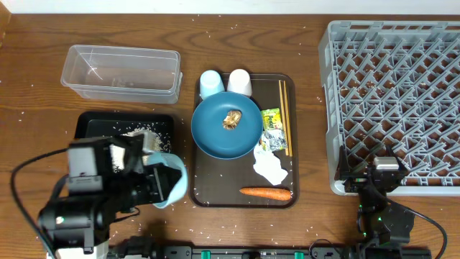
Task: Sort waste into correct bins and load items into the dishwasher rack
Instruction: 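Return the empty bowl to the brown tray with the left gripper, then grasp the teal plate edge with the left gripper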
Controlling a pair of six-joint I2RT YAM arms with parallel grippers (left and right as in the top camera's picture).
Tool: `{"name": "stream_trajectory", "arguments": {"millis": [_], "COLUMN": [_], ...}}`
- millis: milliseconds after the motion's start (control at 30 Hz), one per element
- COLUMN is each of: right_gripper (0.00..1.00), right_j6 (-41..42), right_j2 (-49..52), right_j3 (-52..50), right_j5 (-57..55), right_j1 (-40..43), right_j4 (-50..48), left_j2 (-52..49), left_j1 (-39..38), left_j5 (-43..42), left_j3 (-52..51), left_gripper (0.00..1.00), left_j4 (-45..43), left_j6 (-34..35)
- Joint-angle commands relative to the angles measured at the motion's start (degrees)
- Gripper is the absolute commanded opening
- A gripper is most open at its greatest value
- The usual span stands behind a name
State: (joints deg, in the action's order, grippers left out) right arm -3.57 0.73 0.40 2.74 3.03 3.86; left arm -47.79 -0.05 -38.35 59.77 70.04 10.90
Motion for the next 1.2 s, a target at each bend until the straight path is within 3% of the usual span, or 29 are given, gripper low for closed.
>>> {"name": "stream_trajectory", "arguments": {"millis": [0, 267, 500, 833, 1167], "right_gripper": [0.99, 0.99, 0.99, 0.99, 0.99], "right_j6": [0.09, 0.09, 0.09, 0.09, 0.09], "right_j2": [-0.09, -0.09, -0.09, -0.09, -0.09], "right_j3": [-0.09, -0.09, -0.09, -0.09, -0.09], "right_j5": [-0.39, -0.37, -0.37, -0.39, -0.39], "right_j1": [-0.59, -0.59, -0.59, -0.59, -0.59], "right_j4": [0.24, 0.24, 0.24, 0.24, 0.24], "left_j2": [-1.75, -8.5, -20.02, -36.48, -42.91], "left_j1": [-8.04, -28.7, -41.9, -46.31, -46.38], "left_j5": [10.27, 27.74, 35.34, 35.47, 36.02], "left_j3": [0.44, 0.44, 0.44, 0.44, 0.44], "left_gripper": [0.06, 0.06, 0.06, 0.06, 0.06], "left_j4": [-1.49, -6.51, -12.35, -17.03, -20.04], "left_j6": [9.44, 25.27, 34.27, 37.0, 37.0]}}
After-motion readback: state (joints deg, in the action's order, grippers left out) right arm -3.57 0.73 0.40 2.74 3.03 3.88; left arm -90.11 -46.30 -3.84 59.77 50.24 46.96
